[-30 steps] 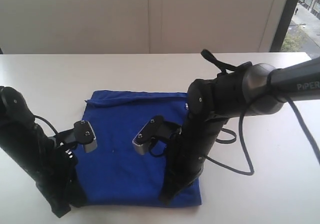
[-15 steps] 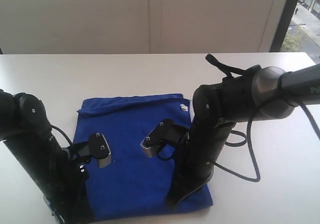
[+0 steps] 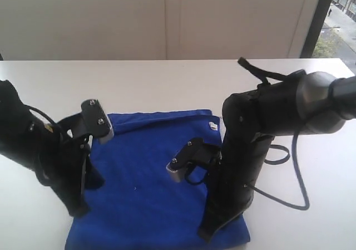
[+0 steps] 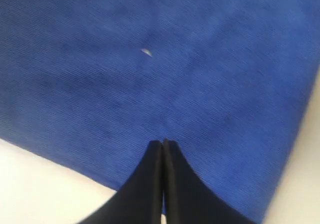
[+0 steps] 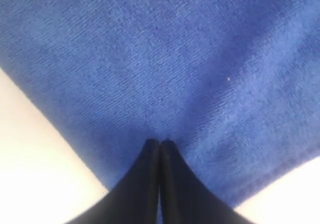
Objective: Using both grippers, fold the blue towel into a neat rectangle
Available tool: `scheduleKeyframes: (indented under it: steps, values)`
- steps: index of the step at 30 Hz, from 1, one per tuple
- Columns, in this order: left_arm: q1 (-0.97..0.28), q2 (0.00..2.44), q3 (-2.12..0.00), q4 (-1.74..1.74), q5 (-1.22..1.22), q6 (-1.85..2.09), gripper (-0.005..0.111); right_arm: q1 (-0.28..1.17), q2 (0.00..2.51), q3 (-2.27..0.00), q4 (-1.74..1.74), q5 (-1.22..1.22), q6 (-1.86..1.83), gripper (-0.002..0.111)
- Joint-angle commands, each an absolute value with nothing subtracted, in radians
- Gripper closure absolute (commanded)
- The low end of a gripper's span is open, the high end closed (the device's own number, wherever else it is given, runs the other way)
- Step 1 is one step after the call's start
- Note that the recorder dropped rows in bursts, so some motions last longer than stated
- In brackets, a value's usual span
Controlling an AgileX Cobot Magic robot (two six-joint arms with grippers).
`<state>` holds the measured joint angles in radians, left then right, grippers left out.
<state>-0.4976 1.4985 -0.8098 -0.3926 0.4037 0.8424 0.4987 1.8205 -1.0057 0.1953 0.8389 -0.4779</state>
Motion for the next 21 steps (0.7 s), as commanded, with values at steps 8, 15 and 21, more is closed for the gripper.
scheduleKeyframes:
  steps: [8, 15, 21]
  values:
    - [-0.462, 1.633, -0.923, -0.369, 0.107, 0.841, 0.107, 0.557, 1.669, -1.051, 0.354, 0.671, -0.582, 0.108]
    - [-0.337, 1.877, -1.298, -0.365, 0.488, 0.878, 0.107, 0.694, 1.802, -1.056, 0.617, 0.488, -0.816, 0.108]
    - [-0.32, 2.016, -1.515, -0.372, 0.74, 0.919, 0.107, 0.744, 1.911, -1.112, 0.619, 0.481, -0.827, 0.108]
